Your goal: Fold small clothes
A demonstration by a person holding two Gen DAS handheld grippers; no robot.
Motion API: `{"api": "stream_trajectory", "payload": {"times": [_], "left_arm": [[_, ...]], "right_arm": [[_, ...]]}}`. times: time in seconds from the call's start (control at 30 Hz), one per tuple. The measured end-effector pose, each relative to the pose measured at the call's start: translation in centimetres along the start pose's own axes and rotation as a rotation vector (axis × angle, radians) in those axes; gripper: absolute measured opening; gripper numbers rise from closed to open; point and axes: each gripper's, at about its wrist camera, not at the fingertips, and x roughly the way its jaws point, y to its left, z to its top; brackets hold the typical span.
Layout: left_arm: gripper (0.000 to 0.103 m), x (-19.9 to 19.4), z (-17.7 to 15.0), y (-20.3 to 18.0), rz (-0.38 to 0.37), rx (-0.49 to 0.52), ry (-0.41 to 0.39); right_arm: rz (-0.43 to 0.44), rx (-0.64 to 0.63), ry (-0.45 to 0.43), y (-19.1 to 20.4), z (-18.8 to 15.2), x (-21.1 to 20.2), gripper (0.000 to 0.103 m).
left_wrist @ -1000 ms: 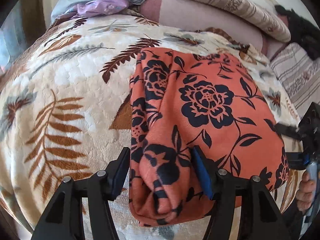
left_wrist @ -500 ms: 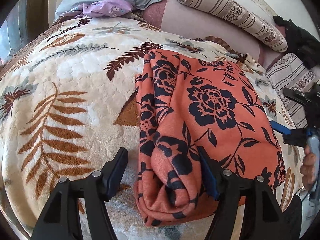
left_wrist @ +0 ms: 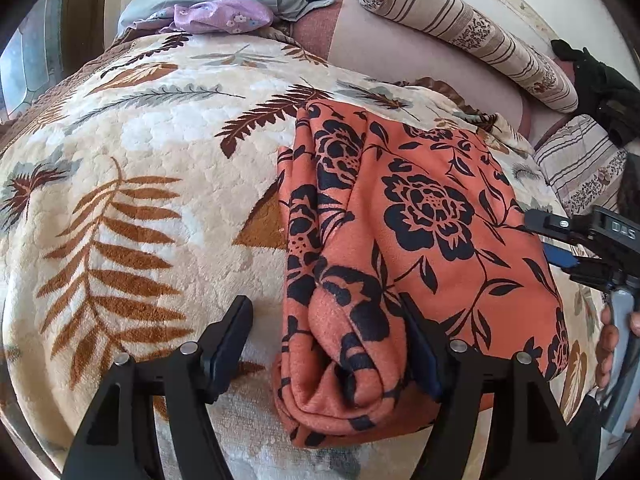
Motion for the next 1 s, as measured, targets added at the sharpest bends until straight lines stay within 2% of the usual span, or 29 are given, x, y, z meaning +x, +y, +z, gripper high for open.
{"api": "stream_trajectory", "payload": {"times": [0.07, 0.13, 0.17, 0.23, 0.27, 0.3, 0.4, 0.47, 0.53, 0.6, 0.67, 0.77, 0.9, 0.97, 1.0], "left_arm": [[0.074, -0.1, -0.1, -0.2, 0.015, -0.003, -0.005], [0.074, -0.1, -0.2, -0.4, 0.029, -0.003, -0.007], [0.074, -0.1, -0.2, -0.4, 0.034, -0.003, -0.006], [0.076, -0.1, -0.1, -0.5, 0.043, -0.004, 0.001], [0.076, -0.2, -0.1, -0.6, 0.048, -0.002, 0.005], [0.076, -0.4, 0.0, -0.6, 0.053, 0.001, 0.009], [0.076, -2.1, 0.9, 0.4, 0.017, -0.048, 0.014], [0.076, -4.0, 1.9, 1.8, -0.039, -0.123, -0.046], [0.087, -5.3, 3.2, 3.4, -0.07, -0.197, -0.097], [0.088, -5.2, 4.4, 4.2, -0.115, -0.23, -0.105], [0.088, -4.1, 5.4, 4.4, -0.184, -0.221, -0.077], [0.088, -1.7, 6.1, 3.9, -0.25, -0.208, -0.02], [0.087, 3.4, 4.8, 2.3, -0.235, -0.146, 0.17], [0.083, 3.2, 4.0, 0.9, -0.188, -0.057, 0.119], [0.069, 3.1, 3.9, 0.4, -0.197, -0.039, 0.123]], "right_arm": [[0.03, -0.08, -0.05, 2.4, -1.3, -2.2, 0.067], [0.092, -0.167, -0.072, 4.3, -3.0, -3.8, 0.073], [0.109, -0.198, -0.061, 4.7, -4.1, -3.7, 0.08], [0.107, -0.222, 0.068, 4.5, -6.0, -1.0, 0.083], [0.091, -0.229, 0.079, 4.0, -6.6, -0.3, 0.083], [0.103, -0.233, 0.044, 4.0, -6.7, -1.0, 0.083], [0.14, -0.167, 0.028, 4.0, -5.9, -3.0, 0.082], [0.161, -0.154, -0.018, 3.5, -5.4, -4.6, 0.082], [0.147, -0.124, -0.054, 2.3, -4.5, -5.4, 0.083], [0.139, -0.039, -0.048, 0.0, -3.5, -5.2, 0.083], [0.166, 0.053, -0.023, -2.0, -2.5, -4.2, 0.083], [0.193, 0.116, 0.005, -3.8, -0.9, -2.2, 0.083], [0.23, 0.14, 0.091, -4.0, 0.3, 2.4, 0.083], [0.225, 0.096, 0.177, -3.2, -0.1, 4.8, 0.08], [0.206, 0.031, 0.153, -2.2, -0.2, 4.8, 0.074]]}}
